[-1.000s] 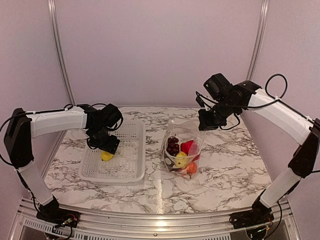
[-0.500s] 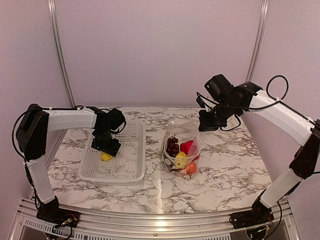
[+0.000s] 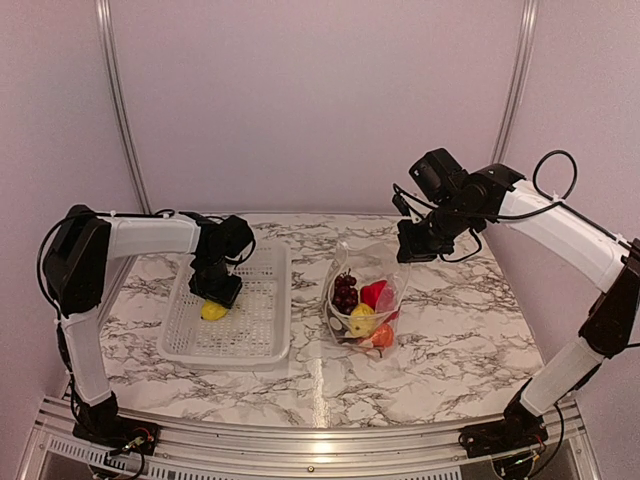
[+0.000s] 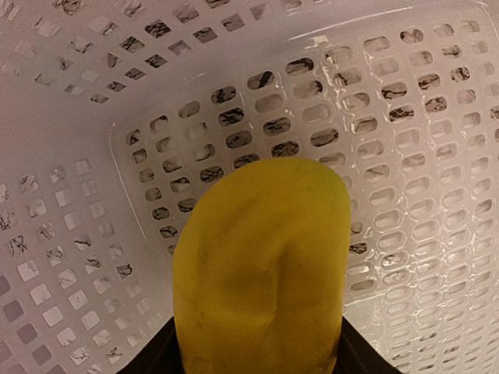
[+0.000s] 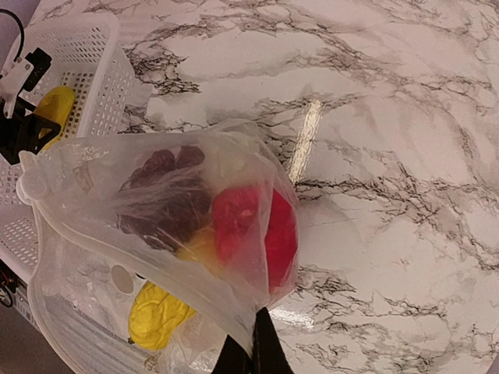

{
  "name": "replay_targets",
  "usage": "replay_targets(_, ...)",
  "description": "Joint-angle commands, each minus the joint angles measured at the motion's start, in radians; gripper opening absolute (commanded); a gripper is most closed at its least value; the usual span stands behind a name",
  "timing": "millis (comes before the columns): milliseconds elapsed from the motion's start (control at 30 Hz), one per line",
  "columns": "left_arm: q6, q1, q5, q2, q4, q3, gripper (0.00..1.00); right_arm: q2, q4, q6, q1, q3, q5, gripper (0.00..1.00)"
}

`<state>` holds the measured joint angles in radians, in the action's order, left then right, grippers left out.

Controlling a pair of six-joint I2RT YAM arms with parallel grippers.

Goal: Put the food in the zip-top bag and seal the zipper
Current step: Pick up the fake fruit from the bin, then place the fake fruit in the zipper food storage bag.

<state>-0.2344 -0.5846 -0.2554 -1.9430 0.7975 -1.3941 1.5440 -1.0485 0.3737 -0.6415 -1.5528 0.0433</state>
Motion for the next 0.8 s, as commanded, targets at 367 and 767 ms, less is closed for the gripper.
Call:
replay_targets(367,-0.057,0.0,0.135,0.169,0.057,-0.105,0.47,0.008,-0.006,-0.005,-0.005,-0.029,0.016,0.0)
replay_targets(767,-0.259,-0.083,0.417,0.392,-0.113,-0.235,0.43,0.023,-0.02,-0.01,-0.007,-0.066,0.047,0.0)
